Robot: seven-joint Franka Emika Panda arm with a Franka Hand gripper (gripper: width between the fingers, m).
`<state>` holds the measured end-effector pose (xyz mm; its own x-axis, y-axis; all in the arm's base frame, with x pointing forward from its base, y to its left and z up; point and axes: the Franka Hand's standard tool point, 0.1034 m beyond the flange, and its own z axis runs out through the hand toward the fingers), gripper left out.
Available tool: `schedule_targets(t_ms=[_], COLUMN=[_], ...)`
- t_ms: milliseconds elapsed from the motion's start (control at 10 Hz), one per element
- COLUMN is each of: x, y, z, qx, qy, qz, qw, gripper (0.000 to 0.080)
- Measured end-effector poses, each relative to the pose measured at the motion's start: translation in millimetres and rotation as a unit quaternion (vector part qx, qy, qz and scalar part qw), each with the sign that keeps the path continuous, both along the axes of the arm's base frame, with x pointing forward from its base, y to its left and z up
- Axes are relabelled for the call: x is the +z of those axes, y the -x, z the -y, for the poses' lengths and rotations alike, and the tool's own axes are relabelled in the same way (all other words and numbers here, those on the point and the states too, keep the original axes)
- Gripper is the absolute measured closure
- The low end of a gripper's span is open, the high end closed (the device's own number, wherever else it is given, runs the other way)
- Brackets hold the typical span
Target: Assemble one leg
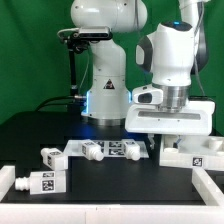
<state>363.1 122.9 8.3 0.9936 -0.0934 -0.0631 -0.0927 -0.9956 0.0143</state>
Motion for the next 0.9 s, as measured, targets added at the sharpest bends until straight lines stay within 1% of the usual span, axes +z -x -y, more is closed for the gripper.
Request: schedule_targets(t_ms=[100,200,300,400,500,600,700,800,900], x=[0.0,0.0,0.8,5.0,17.2,34.7,56.7,78.8,101.2], y=[0.0,0.0,-1.1,-3.3,-8.2,-14.6,-23.1,-32.6,-50.3], z=[0.0,0.0,0.1,5.8,18.2,33.0,49.2,68.8,96.1], qx=[0.000,0.001,0.005,0.022,0.031,0.038,0.044,0.058,0.043], qy=[0.000,0.000,-0.001,-0.002,-0.004,-0.009,-0.017,-0.027,-0.032], qz=[0.000,0.000,0.001,0.000,-0.005,-0.011,-0.022,-0.037,-0.036], qw=[1.000,1.000,1.000,1.000,0.999,0.999,0.999,0.997,0.998], gripper=[0.0515,0.0653,0.0742,0.0742,0.0742,0.0742,0.0742,0.0742,0.0742])
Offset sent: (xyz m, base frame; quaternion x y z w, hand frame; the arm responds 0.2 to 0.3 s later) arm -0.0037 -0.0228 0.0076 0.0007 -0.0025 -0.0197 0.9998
